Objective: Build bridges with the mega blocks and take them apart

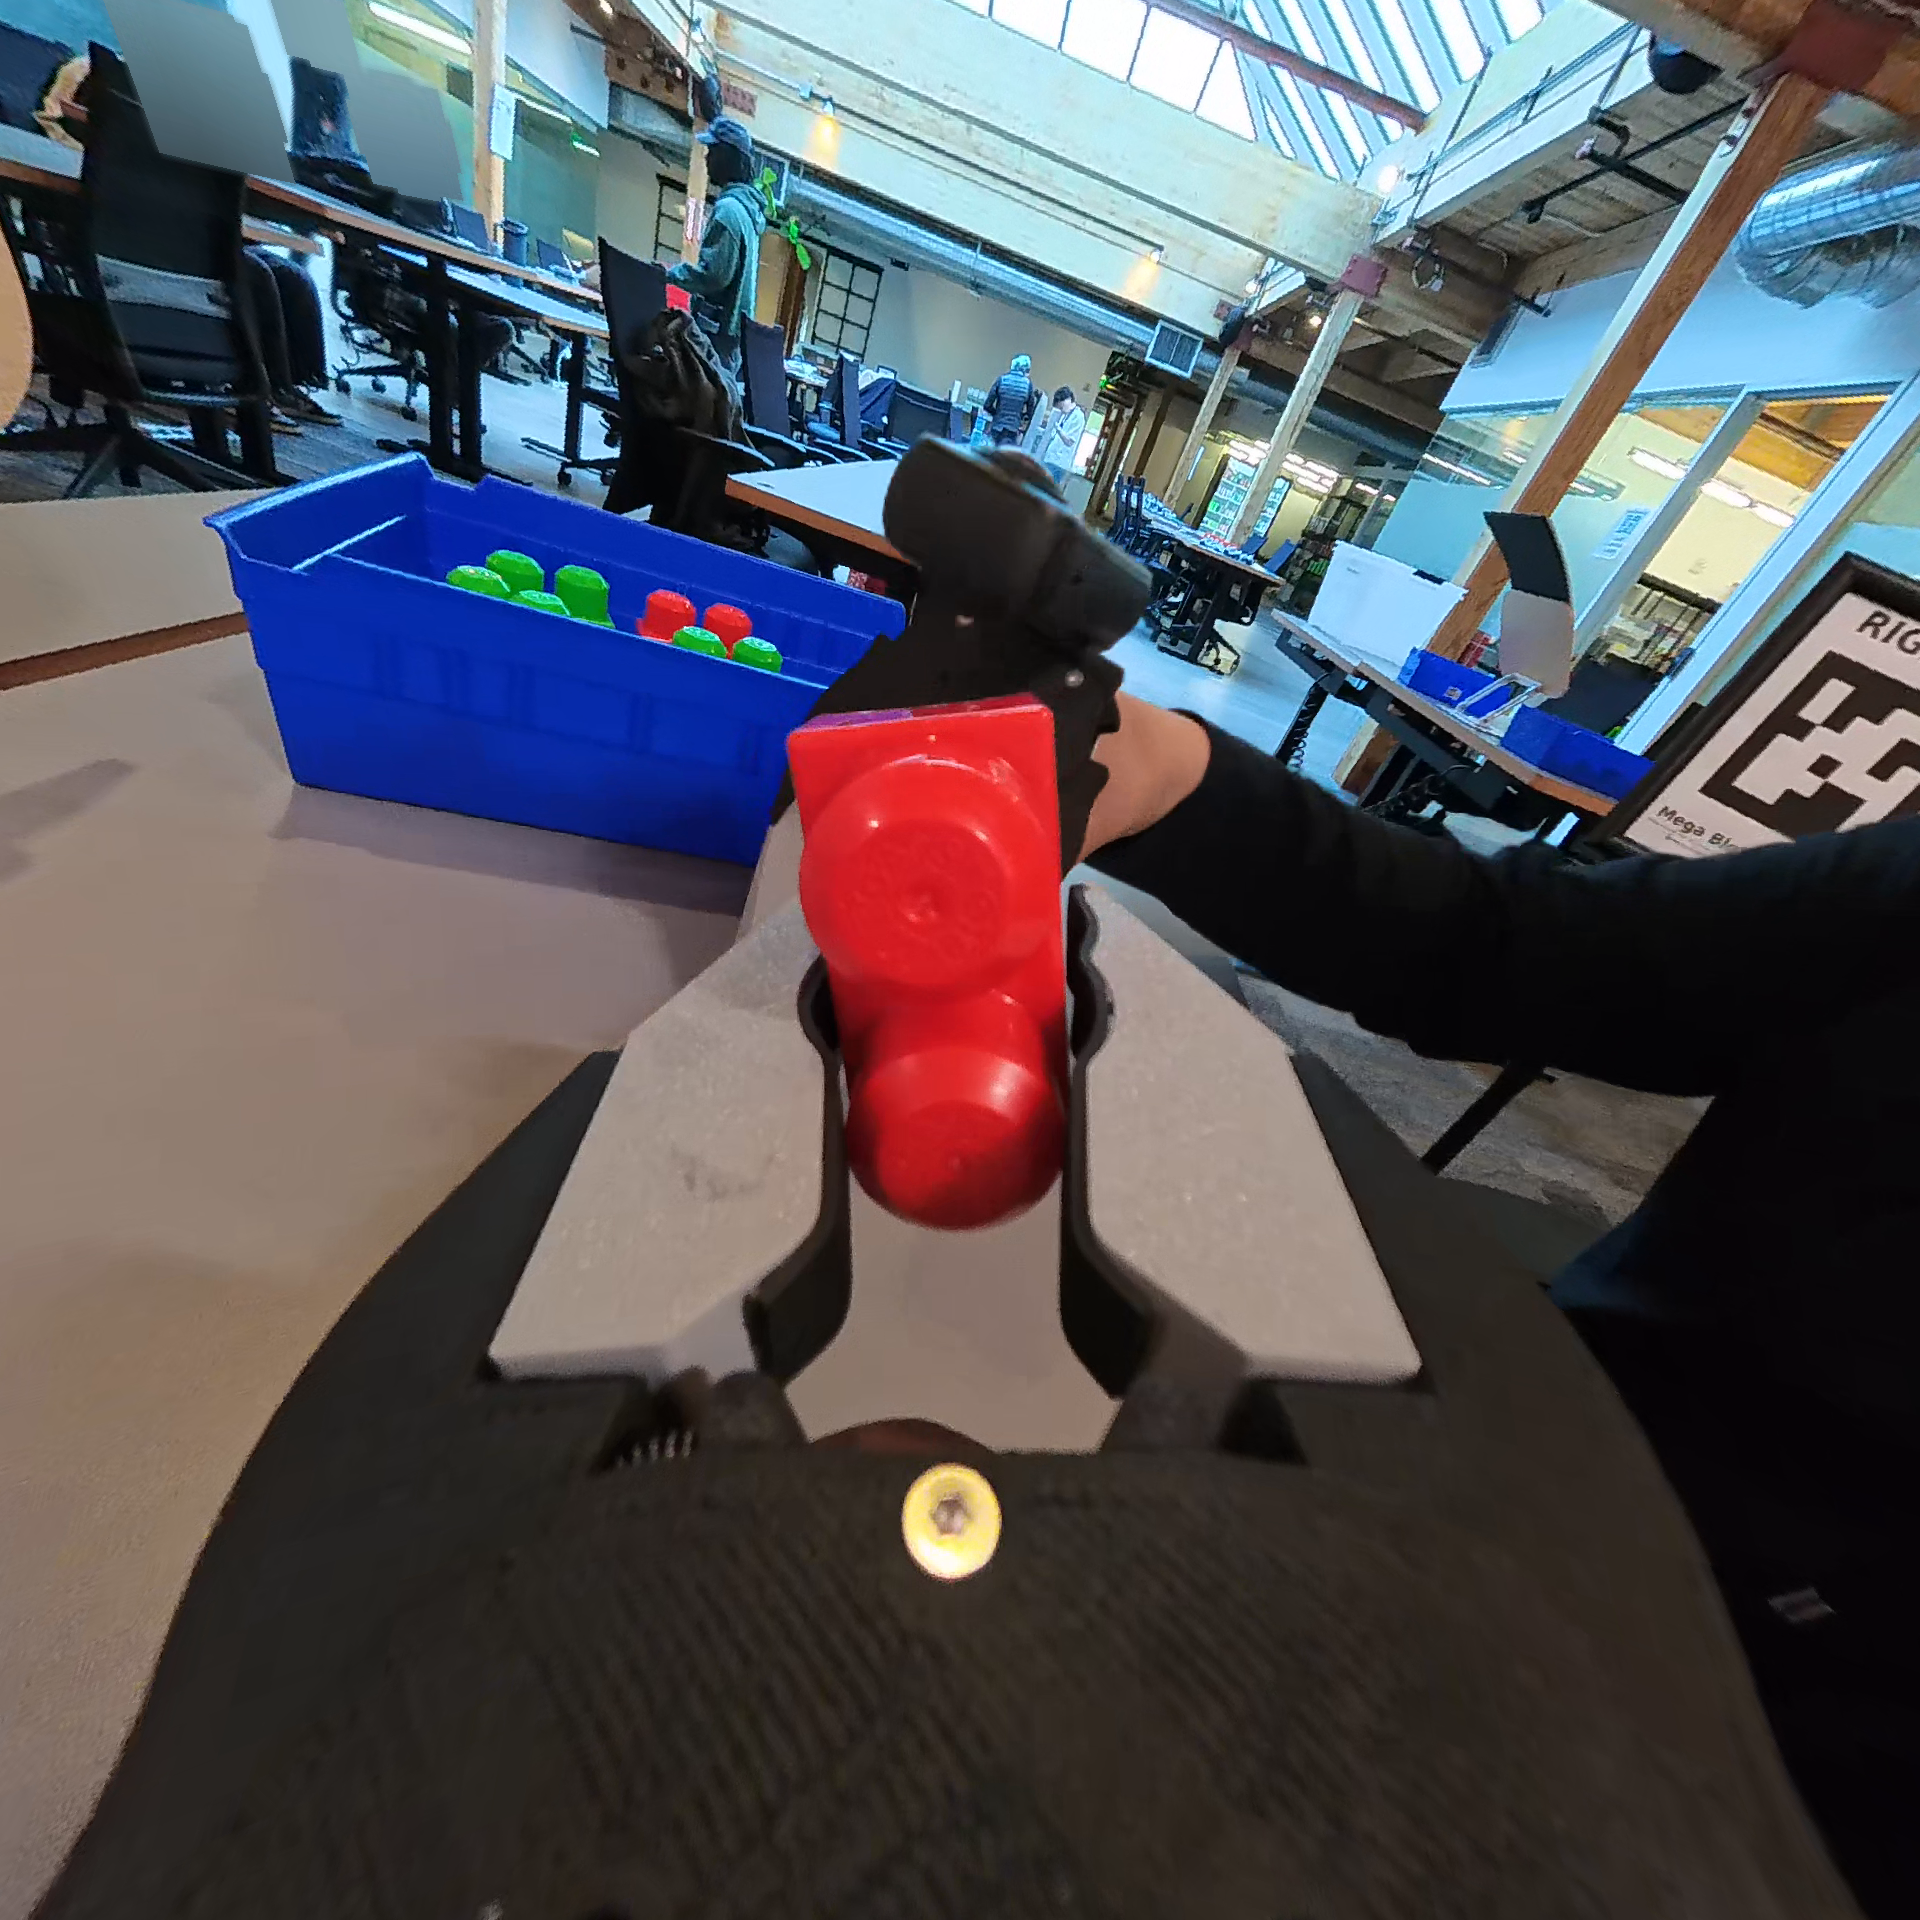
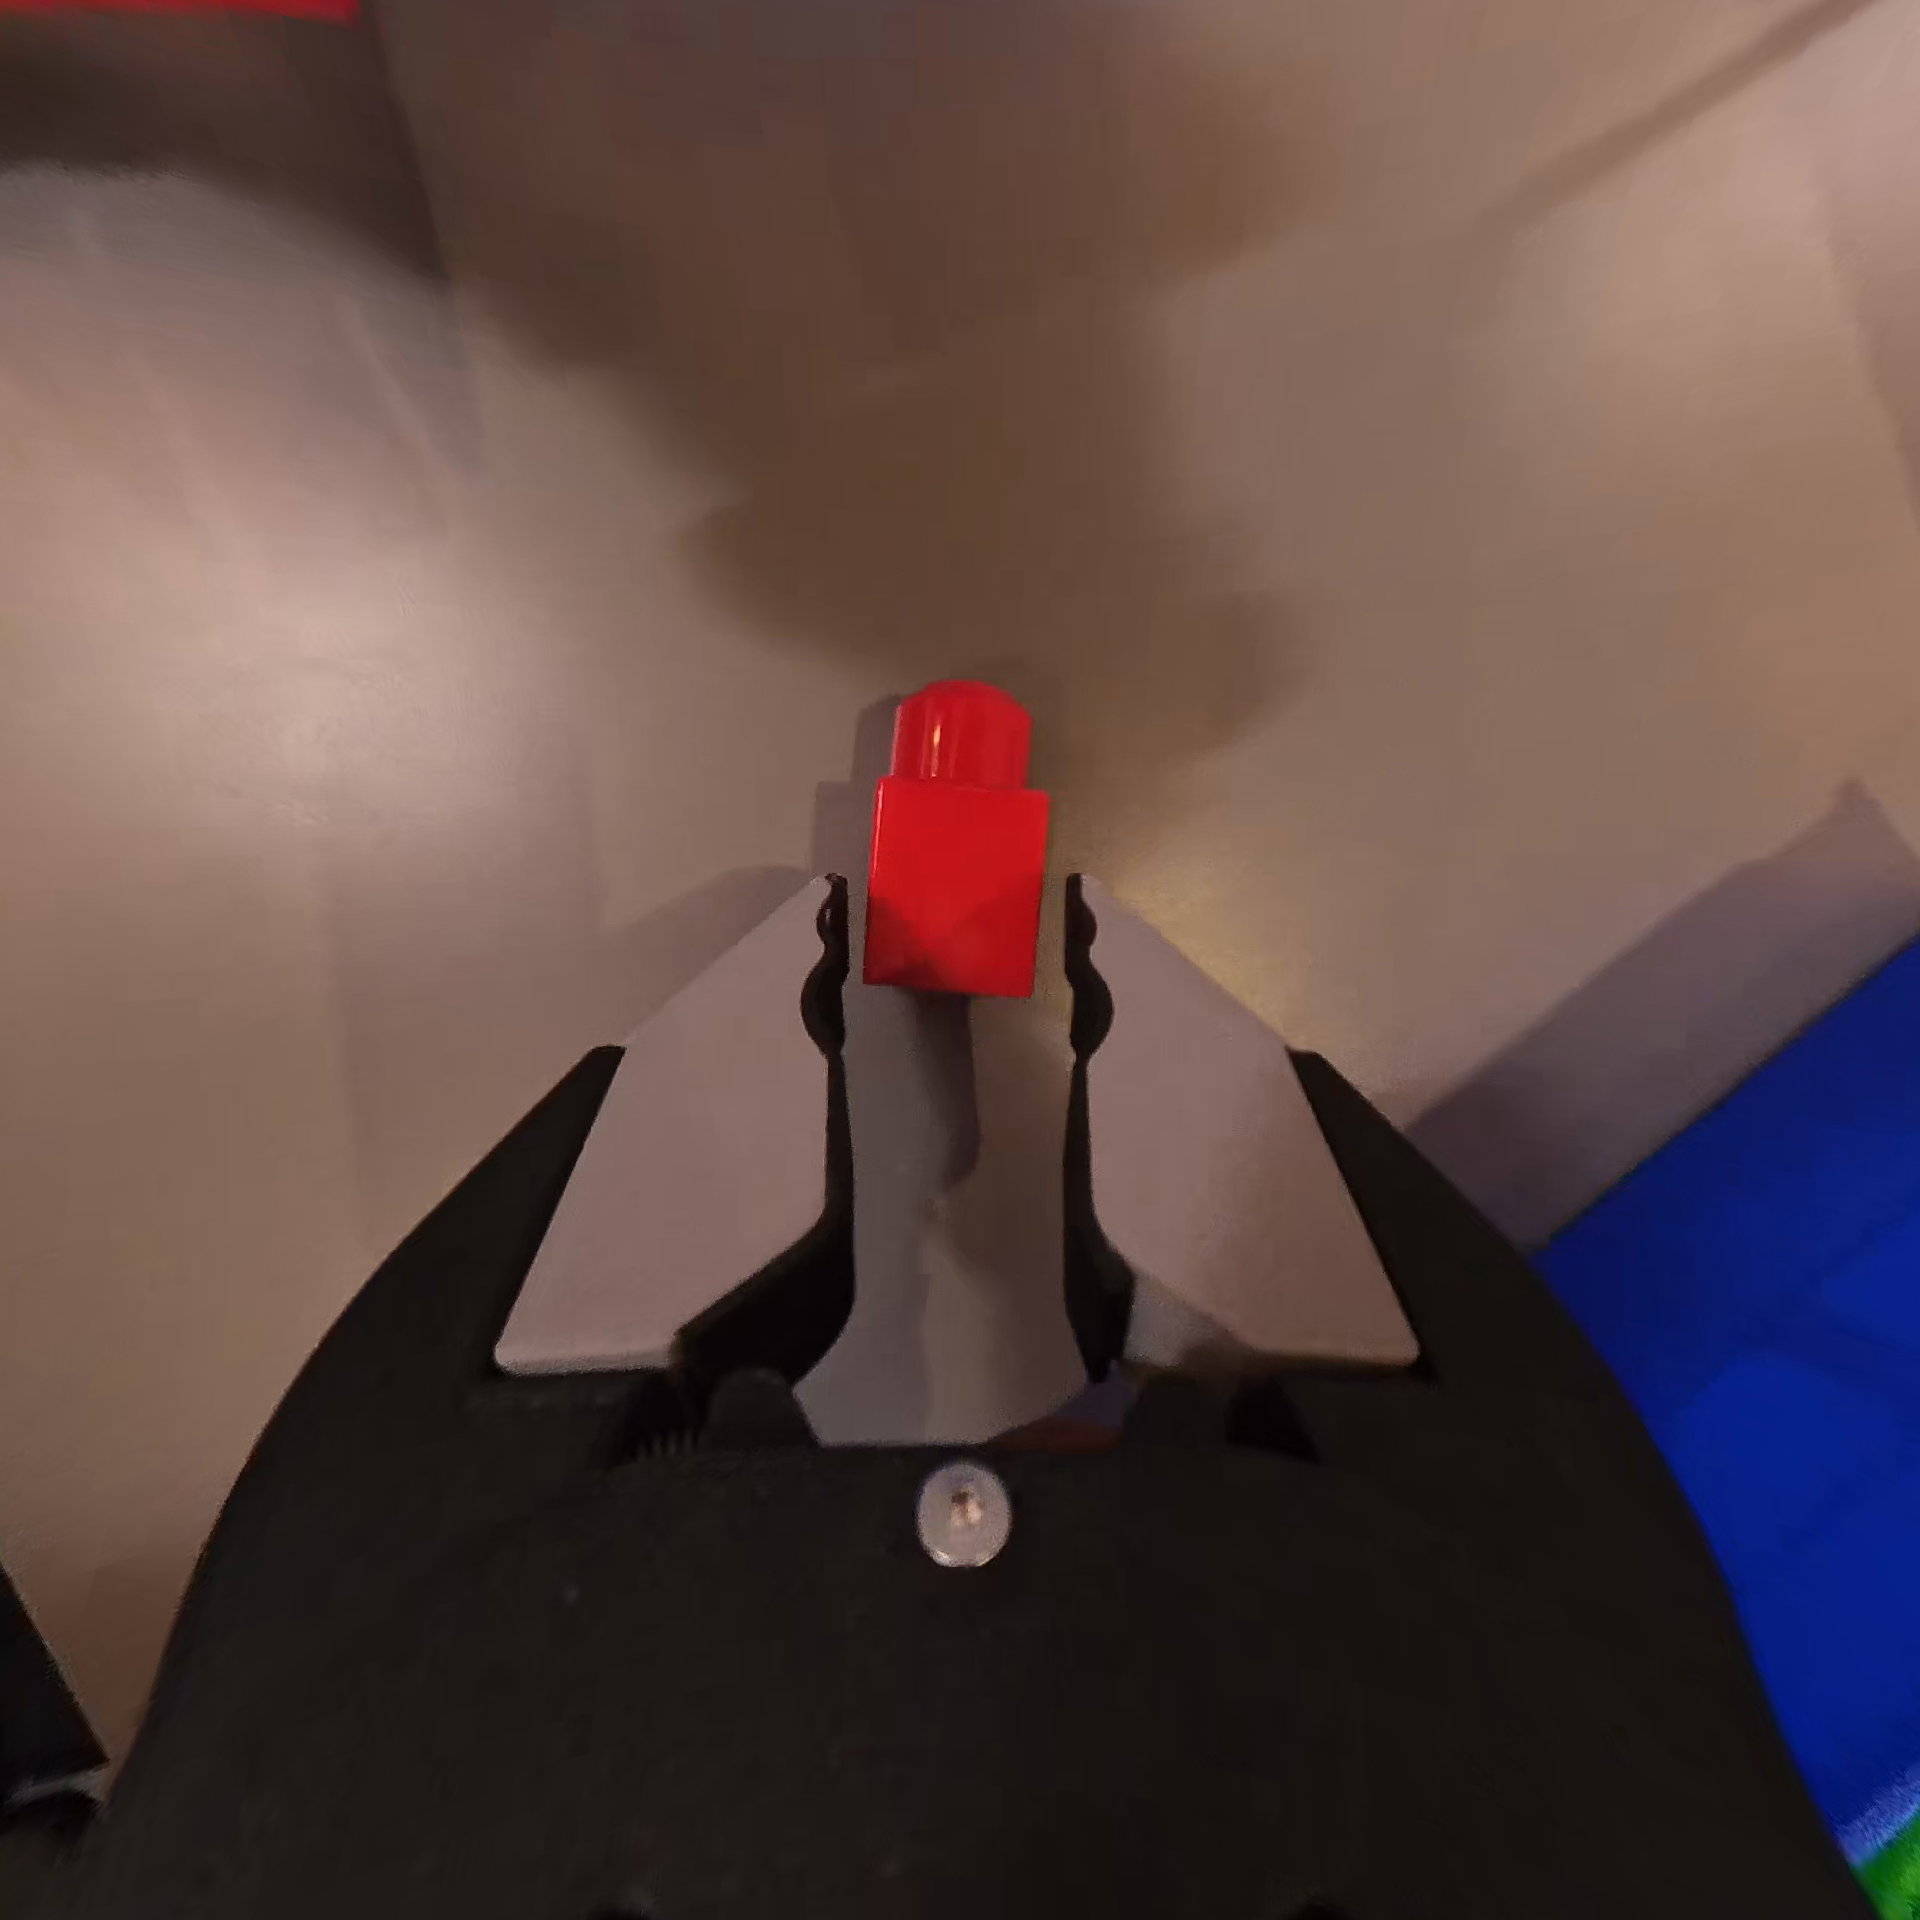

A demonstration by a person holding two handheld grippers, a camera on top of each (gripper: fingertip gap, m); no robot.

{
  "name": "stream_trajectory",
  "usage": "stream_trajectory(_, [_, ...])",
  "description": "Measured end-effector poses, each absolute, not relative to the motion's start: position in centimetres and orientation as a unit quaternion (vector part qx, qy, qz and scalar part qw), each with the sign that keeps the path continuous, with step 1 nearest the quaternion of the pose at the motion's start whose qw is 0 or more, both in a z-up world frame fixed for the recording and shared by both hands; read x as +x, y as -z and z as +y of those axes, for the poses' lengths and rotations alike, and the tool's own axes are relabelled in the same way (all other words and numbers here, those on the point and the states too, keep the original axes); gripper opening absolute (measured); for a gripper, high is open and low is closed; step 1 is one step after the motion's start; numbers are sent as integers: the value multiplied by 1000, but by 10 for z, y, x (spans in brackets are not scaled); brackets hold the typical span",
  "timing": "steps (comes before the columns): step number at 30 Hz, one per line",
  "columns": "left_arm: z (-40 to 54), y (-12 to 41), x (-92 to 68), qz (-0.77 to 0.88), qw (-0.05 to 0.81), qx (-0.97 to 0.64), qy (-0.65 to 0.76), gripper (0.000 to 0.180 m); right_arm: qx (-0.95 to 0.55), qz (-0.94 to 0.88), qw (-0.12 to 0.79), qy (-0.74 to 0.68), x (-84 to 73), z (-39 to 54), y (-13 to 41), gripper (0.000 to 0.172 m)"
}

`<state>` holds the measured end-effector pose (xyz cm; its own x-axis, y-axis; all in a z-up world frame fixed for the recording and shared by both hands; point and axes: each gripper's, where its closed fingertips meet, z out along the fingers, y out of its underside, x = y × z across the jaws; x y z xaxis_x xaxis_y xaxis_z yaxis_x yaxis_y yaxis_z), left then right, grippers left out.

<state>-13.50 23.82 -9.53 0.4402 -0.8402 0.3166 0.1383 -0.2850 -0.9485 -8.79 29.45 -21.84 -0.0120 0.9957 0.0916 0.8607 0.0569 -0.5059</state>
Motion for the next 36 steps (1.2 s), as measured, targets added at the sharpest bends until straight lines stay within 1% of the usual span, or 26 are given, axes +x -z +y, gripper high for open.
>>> stream_trajectory(7, [236, 92, -134, 268, 539, -653, 460, 40, -720, -598, 287, -204, -88, 294, 217, 48])
stream_trajectory(12, [236, 93, -132, 271, 536, -656, 457, 41, -733, -584, 275, -212, -92, 298, 238, 51])
stream_trajectory(13, [236, 94, -132, 272, 536, -656, 457, 40, -730, -583, 284, -215, -94, 300, 239, 48])
stream_trajectory(15, [235, 94, -132, 273, 535, -656, 457, 40, -723, -584, 293, -225, -95, 301, 238, 35])
stream_trajectory(19, [236, 95, -133, 273, 533, -657, 458, 40, -719, -568, 292, -272, -95, 297, 236, 34])
stream_trajectory(22, [236, 96, -133, 271, 531, -658, 460, 40, -725, -550, 281, -304, -92, 294, 234, 37])
stream_trajectory(28, [236, 96, -133, 272, 532, -658, 458, 40, -725, -549, 288, -300, -90, 292, 235, 38])
stream_trajectory(29, [235, 96, -133, 272, 531, -657, 461, 40, -724, -551, 289, -298, -89, 291, 235, 35])
stream_trajectory(32, [233, 96, -132, 278, 528, -654, 465, 40, -717, -559, 299, -290, -88, 290, 233, 34])
stream_trajectory(36, [223, 104, -122, 323, 509, -657, 453, 40, -696, -551, 322, -329, -86, 281, 206, 33])
